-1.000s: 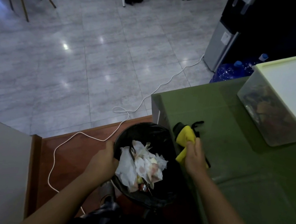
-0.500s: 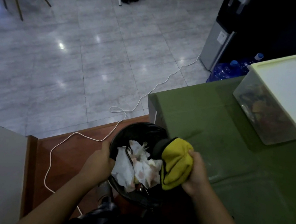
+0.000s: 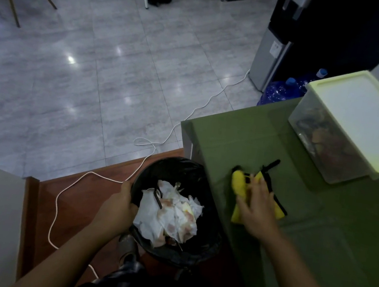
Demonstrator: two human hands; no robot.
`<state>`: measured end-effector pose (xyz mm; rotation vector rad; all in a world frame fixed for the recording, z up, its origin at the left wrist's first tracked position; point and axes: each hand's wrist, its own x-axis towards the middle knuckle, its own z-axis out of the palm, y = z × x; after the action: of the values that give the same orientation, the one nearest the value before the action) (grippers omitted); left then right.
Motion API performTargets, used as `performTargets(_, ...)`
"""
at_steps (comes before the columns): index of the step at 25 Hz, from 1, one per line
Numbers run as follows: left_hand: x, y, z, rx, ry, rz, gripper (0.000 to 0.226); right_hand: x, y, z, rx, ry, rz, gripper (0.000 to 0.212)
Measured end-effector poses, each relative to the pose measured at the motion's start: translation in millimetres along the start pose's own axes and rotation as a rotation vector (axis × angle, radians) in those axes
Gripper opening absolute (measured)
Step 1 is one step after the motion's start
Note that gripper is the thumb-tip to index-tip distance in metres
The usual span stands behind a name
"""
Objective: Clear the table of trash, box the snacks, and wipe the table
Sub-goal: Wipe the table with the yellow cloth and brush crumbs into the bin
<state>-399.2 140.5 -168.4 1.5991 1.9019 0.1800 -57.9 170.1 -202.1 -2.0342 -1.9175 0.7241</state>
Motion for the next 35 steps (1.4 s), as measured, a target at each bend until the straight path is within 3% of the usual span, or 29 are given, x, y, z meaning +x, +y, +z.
performTargets(3, 1.7, 0.2, 0.0, -0.002, -0.002, -0.001, 0.032, -9.9, 9.3, 36.0, -0.283, 0.016, -0.056, 0.077)
performTargets(12, 5.9, -1.1, 0.9, -0.035, -0.007, -0.007, 0.035, -4.0, 3.9, 36.7, -0.341, 0.018, -0.024, 0.070)
performTargets(15, 7.5, -6.7, -1.8, -0.044, -0.008, -0.017, 0.037, -2.4, -4.8, 31.4, -0.081, 0.107, 0.022, 0.071)
performTargets(18, 6.3, -17.2, -10.2, -0.053, -0.004, -0.045, 0.031, -12.2, -28.5, 27.1, 0.260, 0.261, 0.063, 0.060)
performTargets(21, 4.9, -32.6, -26.1, -0.089, -0.007, -0.092, 0.031, -24.9, -57.7, 30.0, 0.439, 0.297, 0.065, 0.048)
performTargets(24, 4.5, -50.9, -46.9, -0.112, 0.032, -0.140, 0.040, -28.1, -81.3, 42.3, 0.505, 0.203, 0.055, 0.039)
performTargets(26, 5.3, -62.5, -59.4, -0.134, 0.051, -0.167, 0.043, -26.4, -93.7, 57.4, 0.579, 0.055, 0.107, 0.040)
performTargets(30, 18.8, -83.8, -77.4, -0.204, 0.069, -0.178, 0.049, -5.9, -124.2, 84.9, 0.858, -0.234, 0.394, 0.050)
performTargets(35, 64.3, -115.7, -63.3, -0.210, 0.075, -0.152, 0.035, 36.3, -138.1, 123.7, 1.089, -0.218, 0.607, 0.046)
